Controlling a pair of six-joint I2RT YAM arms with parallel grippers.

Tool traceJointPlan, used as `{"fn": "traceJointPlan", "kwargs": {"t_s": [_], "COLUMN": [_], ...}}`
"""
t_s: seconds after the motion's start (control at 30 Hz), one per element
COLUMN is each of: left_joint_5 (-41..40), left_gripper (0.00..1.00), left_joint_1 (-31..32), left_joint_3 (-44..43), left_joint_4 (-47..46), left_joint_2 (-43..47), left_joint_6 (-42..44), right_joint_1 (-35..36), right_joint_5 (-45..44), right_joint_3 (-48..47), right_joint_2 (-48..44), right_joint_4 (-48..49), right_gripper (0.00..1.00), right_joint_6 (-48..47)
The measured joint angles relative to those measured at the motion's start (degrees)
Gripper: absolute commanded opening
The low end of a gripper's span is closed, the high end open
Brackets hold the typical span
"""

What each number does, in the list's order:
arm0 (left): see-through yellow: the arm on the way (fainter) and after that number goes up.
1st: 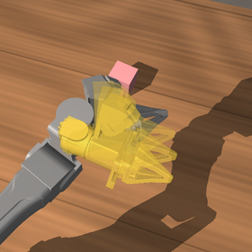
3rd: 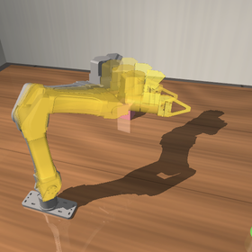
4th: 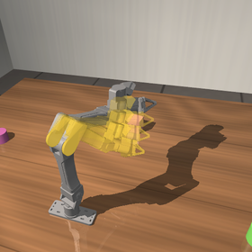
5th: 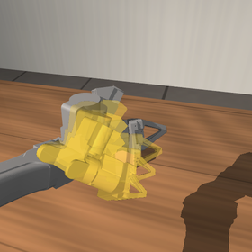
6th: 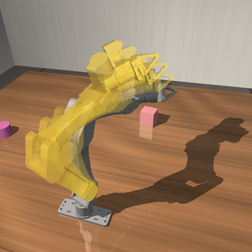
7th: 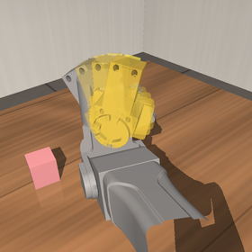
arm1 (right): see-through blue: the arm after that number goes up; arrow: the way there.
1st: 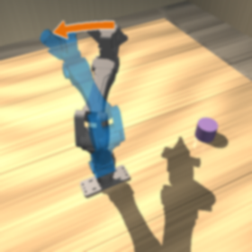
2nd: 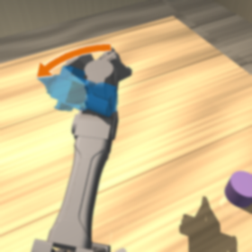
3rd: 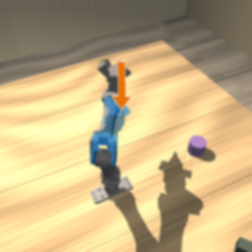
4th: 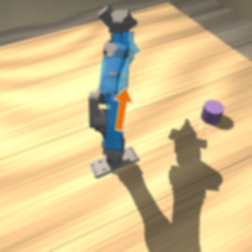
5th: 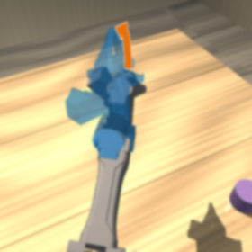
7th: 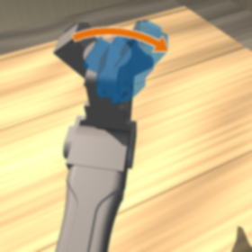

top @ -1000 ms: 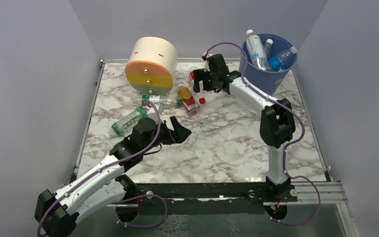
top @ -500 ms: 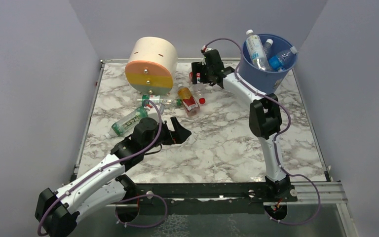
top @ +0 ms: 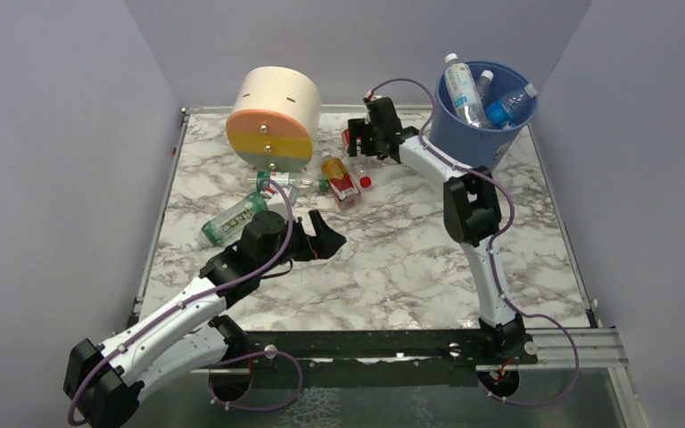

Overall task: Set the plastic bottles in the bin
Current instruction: Pick up the plastic bottle at the center of the board.

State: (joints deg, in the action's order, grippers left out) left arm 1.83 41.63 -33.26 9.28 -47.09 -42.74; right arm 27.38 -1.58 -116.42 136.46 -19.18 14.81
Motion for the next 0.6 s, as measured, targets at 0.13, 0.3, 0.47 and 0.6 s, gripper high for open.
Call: {"fn": "traceJointPlan", "kwargs": {"t_s": [0.13, 0.3, 0.47, 0.6], "left_joint_5": [0.0, 0.0, 0.0, 0.0], "left_gripper": [0.99, 0.99, 0.99, 0.99], "left_joint_1": [0.0, 0.0, 0.0, 0.0], "left_joint_3": [0.0, 0.0, 0.0, 0.0], "left_joint_4": [0.0, -0.2, -0.2, -0.2], "left_joint_2": [-0.1, -0.3, -0.4, -0.1], "left_joint_6": [0.0, 0.0, 0.0, -0.1], "right_joint_1": [0.0, 0.0, 0.0, 0.0], "right_joint_5": [0.6, 1.3, 1.8, 2.1], "right_joint_3": [1.8, 3.4, 4.4, 4.8], "right_joint_2": [0.0, 0.0, 0.0, 0.0], "right_joint_4": [1.5, 1.6, 2.9, 3.7], "right_gripper": [0.8, 0.76, 0.63, 0.57], "right_joint_6": [0.4, 0.7, 0.9, 1.1]}}
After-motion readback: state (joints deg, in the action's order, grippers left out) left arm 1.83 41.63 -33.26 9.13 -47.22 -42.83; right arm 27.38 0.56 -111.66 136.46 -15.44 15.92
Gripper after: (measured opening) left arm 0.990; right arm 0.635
